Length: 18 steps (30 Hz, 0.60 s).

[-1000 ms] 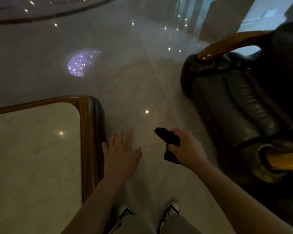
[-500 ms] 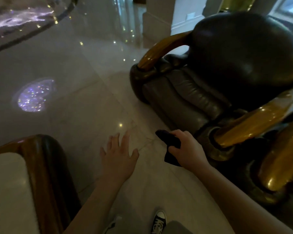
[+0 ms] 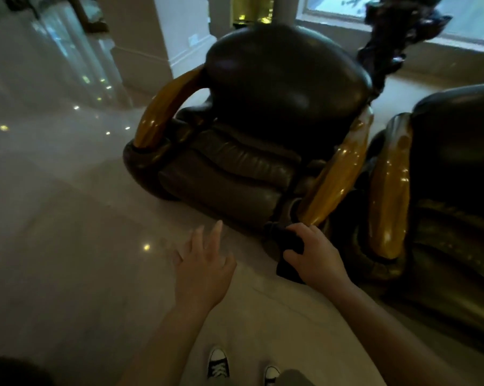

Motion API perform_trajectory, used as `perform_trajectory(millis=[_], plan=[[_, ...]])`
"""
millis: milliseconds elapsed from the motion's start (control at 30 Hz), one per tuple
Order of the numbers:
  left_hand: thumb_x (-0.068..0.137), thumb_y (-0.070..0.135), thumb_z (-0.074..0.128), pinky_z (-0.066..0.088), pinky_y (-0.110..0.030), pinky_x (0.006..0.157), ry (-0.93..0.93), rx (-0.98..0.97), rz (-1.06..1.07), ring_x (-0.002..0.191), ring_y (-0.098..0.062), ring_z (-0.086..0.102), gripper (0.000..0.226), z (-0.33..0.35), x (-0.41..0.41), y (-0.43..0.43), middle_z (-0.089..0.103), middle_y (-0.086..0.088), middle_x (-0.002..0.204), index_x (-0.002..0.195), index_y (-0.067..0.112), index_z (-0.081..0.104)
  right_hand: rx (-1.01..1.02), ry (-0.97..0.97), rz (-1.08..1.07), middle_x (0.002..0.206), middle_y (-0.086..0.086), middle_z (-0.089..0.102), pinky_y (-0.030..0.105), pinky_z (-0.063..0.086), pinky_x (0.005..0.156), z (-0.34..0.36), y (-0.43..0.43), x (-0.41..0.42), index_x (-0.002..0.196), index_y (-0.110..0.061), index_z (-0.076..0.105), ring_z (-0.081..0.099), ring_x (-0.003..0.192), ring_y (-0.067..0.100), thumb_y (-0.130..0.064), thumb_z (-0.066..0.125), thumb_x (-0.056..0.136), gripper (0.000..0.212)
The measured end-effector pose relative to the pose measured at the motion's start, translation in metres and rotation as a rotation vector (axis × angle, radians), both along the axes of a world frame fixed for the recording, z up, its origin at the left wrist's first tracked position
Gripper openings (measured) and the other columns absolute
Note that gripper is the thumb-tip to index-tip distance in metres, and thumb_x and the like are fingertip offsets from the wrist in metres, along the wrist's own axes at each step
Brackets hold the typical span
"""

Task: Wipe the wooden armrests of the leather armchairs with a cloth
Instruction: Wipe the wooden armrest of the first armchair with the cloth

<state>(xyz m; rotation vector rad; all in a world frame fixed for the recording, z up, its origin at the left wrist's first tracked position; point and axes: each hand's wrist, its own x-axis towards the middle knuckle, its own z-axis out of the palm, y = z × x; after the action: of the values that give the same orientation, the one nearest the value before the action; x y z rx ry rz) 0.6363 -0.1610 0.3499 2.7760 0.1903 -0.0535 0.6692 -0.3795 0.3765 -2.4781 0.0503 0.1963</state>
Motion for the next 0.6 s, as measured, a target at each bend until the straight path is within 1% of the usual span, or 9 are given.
perform_trajectory(millis=[67,133,167,233,333,467,600], plan=[[0.093,0.053,0.04,0.025,-0.057,0.114,0.006,0.007,-0.086,0.148,-0.029,0.021,0.072,-0.001,0.018,0.0,0.021,-0.006,0.16,0.154,0.038,0.005,0.006,-0.015,-0.088,0.108,-0.01,0.05,0.021,0.046,0.062,0.001,-0.005,0.001,0.131,-0.034,0.051,0.056,0.087,0.01,-0.027,0.067,0.089,0.046],[0.094,0.055,0.039,0.021,-0.057,0.116,0.025,0.001,-0.167,0.151,-0.028,0.011,0.072,-0.002,0.035,-0.006,0.015,-0.006,0.163,0.153,0.04,0.0,0.014,-0.03,-0.165,0.106,-0.01,0.049,0.017,0.04,0.058,0.003,-0.012,0.0,0.131,-0.034,0.051,0.054,0.083,0.006,-0.027,0.066,0.089,0.046],[0.094,0.055,0.039,0.02,-0.058,0.117,0.031,-0.002,-0.202,0.152,-0.027,0.007,0.072,-0.002,0.044,-0.01,0.013,-0.006,0.164,0.152,0.041,-0.002,0.023,-0.038,-0.2,0.104,-0.011,0.049,0.017,0.04,0.058,0.004,-0.017,0.0,0.131,-0.034,0.051,0.054,0.081,0.005,-0.027,0.066,0.089,0.045],[0.094,0.057,0.037,0.015,-0.06,0.118,0.039,-0.003,-0.274,0.153,-0.026,0.004,0.073,-0.001,0.061,-0.021,0.011,-0.005,0.164,0.151,0.043,-0.005,0.044,-0.053,-0.269,0.102,-0.011,0.048,0.019,0.044,0.061,0.005,-0.029,-0.002,0.13,-0.033,0.052,0.055,0.081,0.005,-0.027,0.066,0.089,0.043],[0.092,0.059,0.037,0.013,-0.062,0.117,0.024,-0.008,-0.367,0.153,-0.026,0.006,0.074,0.0,0.084,-0.045,0.013,-0.005,0.163,0.15,0.044,-0.005,0.061,-0.075,-0.36,0.1,-0.01,0.049,0.022,0.048,0.064,0.008,-0.052,-0.001,0.13,-0.031,0.053,0.056,0.081,0.007,-0.024,0.066,0.088,0.044],[0.089,0.059,0.037,0.016,-0.063,0.116,0.012,-0.002,-0.453,0.152,-0.027,0.011,0.072,-0.001,0.113,-0.087,0.02,-0.006,0.162,0.151,0.044,0.002,0.069,-0.088,-0.449,0.103,-0.009,0.05,0.033,0.056,0.071,0.005,-0.094,0.007,0.128,-0.031,0.054,0.058,0.085,0.01,-0.024,0.067,0.087,0.043],[0.089,0.06,0.036,0.016,-0.062,0.116,-0.005,0.004,-0.498,0.152,-0.027,0.012,0.072,-0.006,0.141,-0.135,0.022,-0.007,0.161,0.152,0.042,0.005,0.079,-0.088,-0.507,0.104,-0.011,0.049,0.032,0.057,0.07,-0.006,-0.141,0.023,0.128,-0.035,0.053,0.056,0.083,0.007,-0.026,0.067,0.087,0.044]])
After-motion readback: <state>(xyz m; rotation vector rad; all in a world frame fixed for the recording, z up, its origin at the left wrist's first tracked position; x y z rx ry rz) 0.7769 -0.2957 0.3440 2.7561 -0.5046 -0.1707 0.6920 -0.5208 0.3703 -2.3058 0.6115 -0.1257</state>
